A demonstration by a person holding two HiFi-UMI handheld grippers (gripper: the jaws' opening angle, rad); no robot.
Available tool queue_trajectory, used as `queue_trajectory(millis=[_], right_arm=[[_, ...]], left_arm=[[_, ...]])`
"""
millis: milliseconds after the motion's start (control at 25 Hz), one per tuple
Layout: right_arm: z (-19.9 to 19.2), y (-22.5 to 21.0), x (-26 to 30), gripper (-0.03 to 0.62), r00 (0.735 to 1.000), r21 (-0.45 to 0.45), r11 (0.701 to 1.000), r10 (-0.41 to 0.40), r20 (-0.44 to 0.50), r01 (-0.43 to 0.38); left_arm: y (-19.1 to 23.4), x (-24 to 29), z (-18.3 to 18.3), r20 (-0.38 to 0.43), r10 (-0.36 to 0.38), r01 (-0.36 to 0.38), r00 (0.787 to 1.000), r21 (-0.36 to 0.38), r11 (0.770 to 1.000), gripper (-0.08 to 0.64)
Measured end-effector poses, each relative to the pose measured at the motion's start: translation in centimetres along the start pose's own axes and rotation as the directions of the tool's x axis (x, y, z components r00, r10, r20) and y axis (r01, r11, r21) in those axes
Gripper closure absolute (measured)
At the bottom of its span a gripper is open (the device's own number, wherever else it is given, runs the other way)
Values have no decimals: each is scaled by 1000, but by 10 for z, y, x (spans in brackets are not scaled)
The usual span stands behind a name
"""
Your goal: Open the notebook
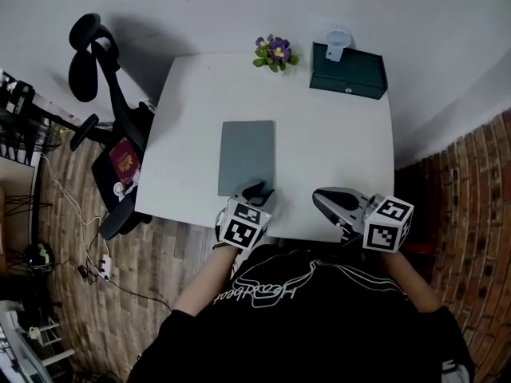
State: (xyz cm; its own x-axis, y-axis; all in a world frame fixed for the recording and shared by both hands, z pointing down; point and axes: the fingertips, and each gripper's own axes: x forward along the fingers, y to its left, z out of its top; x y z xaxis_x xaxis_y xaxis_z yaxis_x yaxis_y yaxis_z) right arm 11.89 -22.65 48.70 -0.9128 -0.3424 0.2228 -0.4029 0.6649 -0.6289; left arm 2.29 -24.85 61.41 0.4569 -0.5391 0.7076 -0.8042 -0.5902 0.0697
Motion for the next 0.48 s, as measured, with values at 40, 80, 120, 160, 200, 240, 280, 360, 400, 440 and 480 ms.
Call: queue_trajectory(millis=[40,80,120,160,200,240,280,360,400,440,480], right_arm=[[-1,0,1,591,1000,0,1000,-1,-1,1],[-2,-1,2,591,1000,3,1000,-2,-3,2],[-4,0,3,591,1000,9,1000,-3,-3,3],[-6,1,4,591,1000,16,1000,-5,-4,5],[-7,1,6,591,1000,21,1000,-7,-3,7],[-7,2,7,591,1000,24,1000,-9,-1,9],[-5,3,9,591,1000,27,1000,-11,3,11],[0,6,13,591,1000,30,1000,-10,16,10],[1,7,15,591,1000,30,1000,-10,21,9],[3,9,17,591,1000,32,999,-9,26,8],[3,12,19,591,1000,37,999,-6,31,5]], left_arm=[[-2,-1,2,9,-13,13,1000,-16,1000,436],[-3,-3,3,18,-23,24,1000,-25,999,454],[-4,-4,3,24,-32,32,999,-30,999,467],[-5,-7,4,27,-40,41,999,-32,999,481],[-5,-9,5,30,-48,49,998,-35,998,494],[-4,-12,7,33,-56,57,998,-39,998,501],[-3,-15,10,37,-62,64,997,-42,997,506],[0,-20,15,45,-73,74,996,-40,996,512],[1,-23,18,50,-77,79,996,-37,996,515],[2,-26,20,54,-81,83,995,-35,996,515],[4,-30,22,58,-86,88,995,-34,996,517]])
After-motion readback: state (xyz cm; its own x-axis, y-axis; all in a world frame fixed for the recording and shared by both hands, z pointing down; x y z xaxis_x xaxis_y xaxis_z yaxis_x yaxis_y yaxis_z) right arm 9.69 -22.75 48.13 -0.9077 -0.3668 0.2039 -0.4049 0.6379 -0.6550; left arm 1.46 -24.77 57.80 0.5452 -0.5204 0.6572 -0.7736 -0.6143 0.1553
